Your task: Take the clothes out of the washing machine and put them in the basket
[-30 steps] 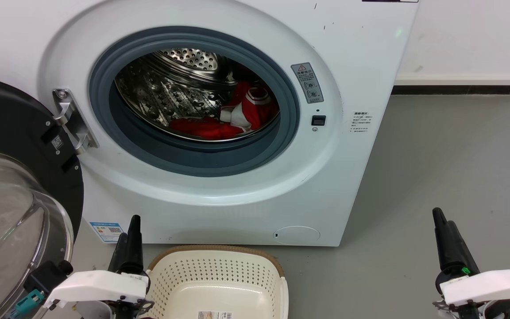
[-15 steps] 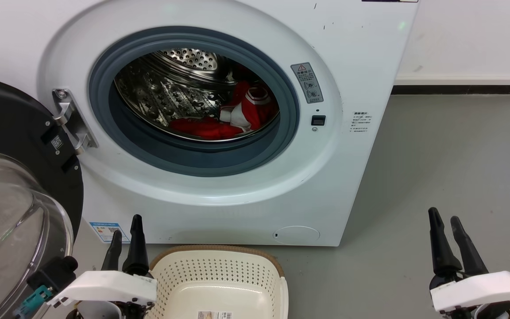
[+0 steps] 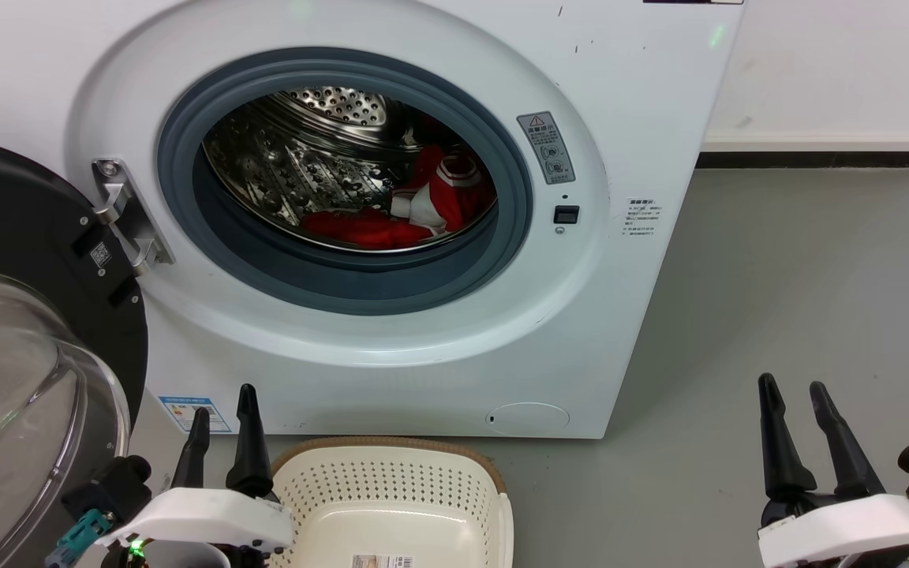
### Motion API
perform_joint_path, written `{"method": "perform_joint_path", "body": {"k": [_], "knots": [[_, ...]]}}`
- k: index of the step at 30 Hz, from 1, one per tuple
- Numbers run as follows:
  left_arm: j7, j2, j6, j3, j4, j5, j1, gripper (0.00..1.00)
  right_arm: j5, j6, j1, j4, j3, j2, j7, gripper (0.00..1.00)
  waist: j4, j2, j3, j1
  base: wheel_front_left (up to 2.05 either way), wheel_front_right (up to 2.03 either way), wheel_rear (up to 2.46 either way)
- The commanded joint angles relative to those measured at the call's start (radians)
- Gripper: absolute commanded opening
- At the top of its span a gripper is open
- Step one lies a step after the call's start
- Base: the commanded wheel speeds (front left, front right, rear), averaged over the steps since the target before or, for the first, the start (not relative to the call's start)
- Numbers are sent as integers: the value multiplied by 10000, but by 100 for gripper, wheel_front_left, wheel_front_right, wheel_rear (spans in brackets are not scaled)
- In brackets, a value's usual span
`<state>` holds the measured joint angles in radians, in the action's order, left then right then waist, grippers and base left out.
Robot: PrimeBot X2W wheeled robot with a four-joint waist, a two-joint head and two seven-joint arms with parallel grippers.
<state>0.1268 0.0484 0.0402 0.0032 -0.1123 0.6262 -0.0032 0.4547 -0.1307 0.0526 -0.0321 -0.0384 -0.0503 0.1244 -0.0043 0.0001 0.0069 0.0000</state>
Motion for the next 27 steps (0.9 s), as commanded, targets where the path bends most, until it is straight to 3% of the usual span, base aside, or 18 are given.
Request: {"method": "perform_joint_path", "body": {"k": [1,27], "knots": [[95,21,66,-34,162,-276,23,100,-274,0,69,188,14,-7,110,100,-2,-1,0,0,0,0,0],[733,24,404,-199,354,-2949,301,100,-3140,1,478,633,-15,-2,744,100,-16,-1,24,0,0,0,0]]}}
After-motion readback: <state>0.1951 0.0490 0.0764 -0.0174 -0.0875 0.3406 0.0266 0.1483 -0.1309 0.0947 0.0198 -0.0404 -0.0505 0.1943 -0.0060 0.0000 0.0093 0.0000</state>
